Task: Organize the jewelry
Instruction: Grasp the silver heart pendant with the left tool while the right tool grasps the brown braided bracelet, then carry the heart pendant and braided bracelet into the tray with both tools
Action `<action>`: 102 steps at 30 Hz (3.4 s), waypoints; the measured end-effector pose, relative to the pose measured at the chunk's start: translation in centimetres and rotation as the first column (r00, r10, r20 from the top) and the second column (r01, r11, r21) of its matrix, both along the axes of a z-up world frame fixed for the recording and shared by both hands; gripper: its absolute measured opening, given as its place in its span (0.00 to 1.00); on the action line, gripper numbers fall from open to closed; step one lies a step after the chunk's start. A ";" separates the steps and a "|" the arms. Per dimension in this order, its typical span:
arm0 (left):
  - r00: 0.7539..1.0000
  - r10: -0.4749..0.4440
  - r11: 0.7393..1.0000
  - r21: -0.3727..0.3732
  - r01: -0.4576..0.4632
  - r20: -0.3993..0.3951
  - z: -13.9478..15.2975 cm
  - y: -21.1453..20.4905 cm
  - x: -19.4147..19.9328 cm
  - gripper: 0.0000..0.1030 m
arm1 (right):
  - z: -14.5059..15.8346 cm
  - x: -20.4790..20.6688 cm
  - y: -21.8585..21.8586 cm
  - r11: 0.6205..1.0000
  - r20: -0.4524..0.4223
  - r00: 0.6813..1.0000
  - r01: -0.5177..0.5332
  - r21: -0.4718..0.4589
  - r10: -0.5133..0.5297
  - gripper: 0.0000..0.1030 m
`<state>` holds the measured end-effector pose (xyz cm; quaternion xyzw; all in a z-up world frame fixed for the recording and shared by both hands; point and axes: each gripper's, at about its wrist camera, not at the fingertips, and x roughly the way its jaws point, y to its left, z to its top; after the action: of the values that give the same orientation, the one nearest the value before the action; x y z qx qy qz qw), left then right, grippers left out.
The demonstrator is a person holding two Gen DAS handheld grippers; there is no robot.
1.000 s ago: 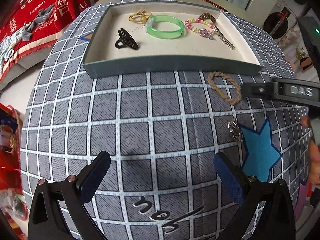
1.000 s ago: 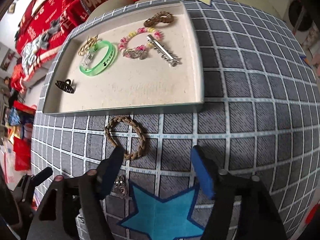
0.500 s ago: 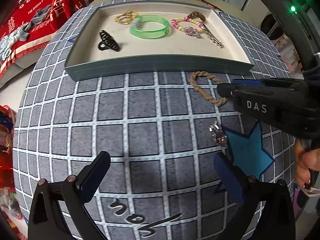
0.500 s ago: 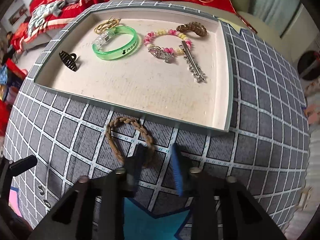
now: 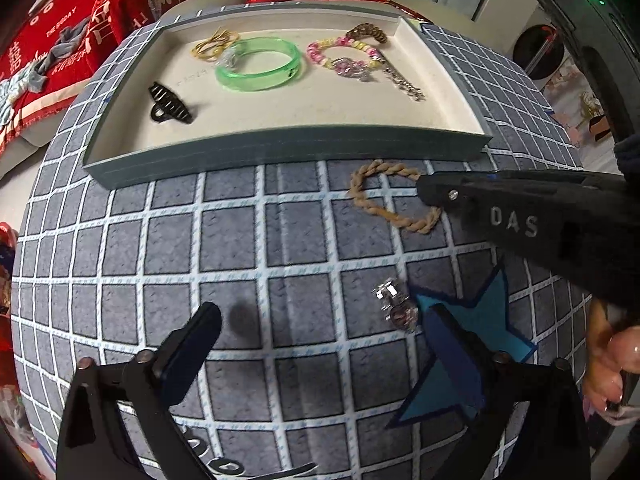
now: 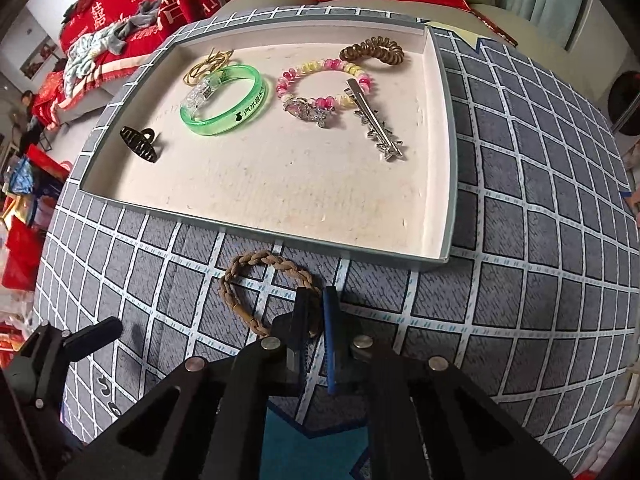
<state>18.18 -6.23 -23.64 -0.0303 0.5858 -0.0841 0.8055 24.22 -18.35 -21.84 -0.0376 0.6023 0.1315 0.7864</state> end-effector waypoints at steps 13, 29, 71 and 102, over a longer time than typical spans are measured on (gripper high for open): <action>0.997 -0.061 0.998 0.039 0.059 0.046 0.1 -2.6 0.7 0.47 | -0.1 0.8 -1.0 0.998 -0.050 0.999 -0.013 0.068 0.017 0.07; 1.000 -0.013 0.996 -0.092 0.016 0.024 1.2 1.3 0.7 0.29 | 1.1 -0.7 -1.1 0.995 -0.023 0.999 0.038 0.093 -0.036 0.07; 0.993 0.016 0.994 -0.105 -0.004 0.114 6.3 7.3 3.3 0.29 | 8.0 -0.9 -0.9 0.976 0.050 0.991 0.114 0.186 -0.125 0.07; 0.995 -0.014 0.998 -0.059 0.020 0.101 3.8 6.1 12.4 0.29 | 3.4 5.9 -2.2 0.956 -0.015 0.969 0.245 0.160 -0.246 0.07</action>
<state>30.58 -0.16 -19.81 -0.0451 0.5420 -0.1101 0.8319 30.17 -20.51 -18.39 0.1007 0.5877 0.0809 0.7987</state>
